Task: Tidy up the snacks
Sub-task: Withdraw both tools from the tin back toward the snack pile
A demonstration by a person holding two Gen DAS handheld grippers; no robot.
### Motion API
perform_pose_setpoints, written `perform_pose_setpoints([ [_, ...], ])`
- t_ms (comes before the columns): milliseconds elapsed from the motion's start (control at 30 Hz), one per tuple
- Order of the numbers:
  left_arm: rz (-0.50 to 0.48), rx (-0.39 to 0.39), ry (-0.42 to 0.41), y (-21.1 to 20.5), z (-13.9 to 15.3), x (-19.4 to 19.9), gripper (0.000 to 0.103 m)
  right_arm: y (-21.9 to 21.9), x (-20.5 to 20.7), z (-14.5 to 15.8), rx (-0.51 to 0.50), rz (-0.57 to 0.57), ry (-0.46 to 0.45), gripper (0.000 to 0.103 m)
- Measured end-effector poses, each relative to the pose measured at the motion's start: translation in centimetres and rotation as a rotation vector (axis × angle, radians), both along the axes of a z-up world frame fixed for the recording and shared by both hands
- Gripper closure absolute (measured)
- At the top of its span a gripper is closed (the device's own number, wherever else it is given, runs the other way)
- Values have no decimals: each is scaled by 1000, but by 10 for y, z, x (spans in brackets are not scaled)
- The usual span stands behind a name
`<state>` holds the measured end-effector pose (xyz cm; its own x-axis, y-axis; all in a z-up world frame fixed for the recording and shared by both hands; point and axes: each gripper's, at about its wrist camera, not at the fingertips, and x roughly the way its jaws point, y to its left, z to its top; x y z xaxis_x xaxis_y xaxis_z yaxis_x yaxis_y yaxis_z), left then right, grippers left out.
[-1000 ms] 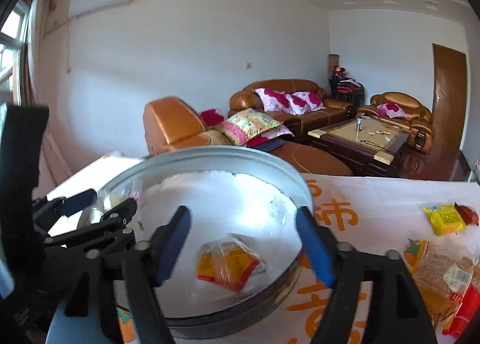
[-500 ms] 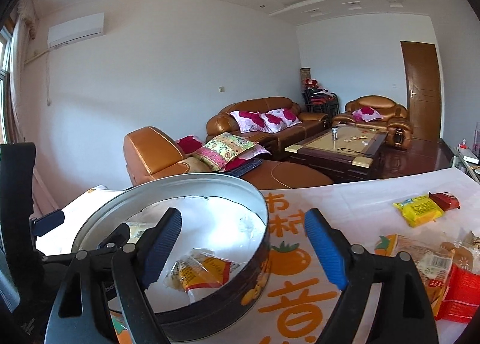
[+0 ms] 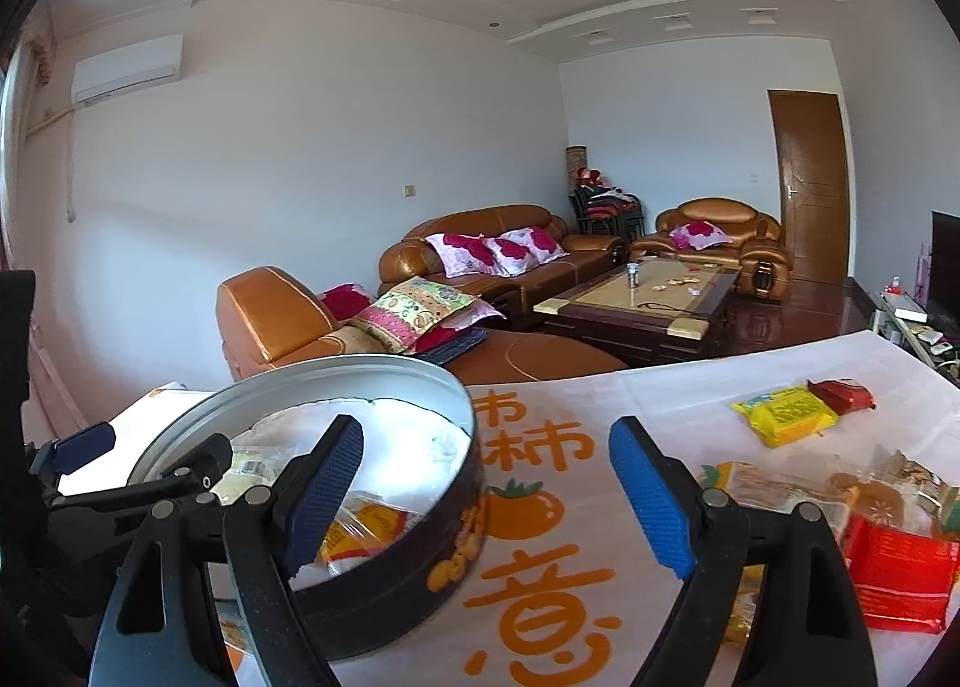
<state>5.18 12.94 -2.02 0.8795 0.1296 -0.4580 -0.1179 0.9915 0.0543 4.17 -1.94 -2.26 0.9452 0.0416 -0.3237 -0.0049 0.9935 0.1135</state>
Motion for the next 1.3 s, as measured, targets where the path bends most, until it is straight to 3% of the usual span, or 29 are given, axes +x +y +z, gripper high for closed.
perform_pose_setpoints([
  [367, -105, -43, -27, -23, 2, -15, 0, -25, -32, 7, -37, -77, -42, 18],
  [800, -182, -13, -35, -76, 0, -41, 0, -79, -83, 14, -126, -183, -97, 17],
  [1300, -282, 40, -11, -152, -5, -63, 0, -155, -117, 16, -151, -310, -102, 17],
])
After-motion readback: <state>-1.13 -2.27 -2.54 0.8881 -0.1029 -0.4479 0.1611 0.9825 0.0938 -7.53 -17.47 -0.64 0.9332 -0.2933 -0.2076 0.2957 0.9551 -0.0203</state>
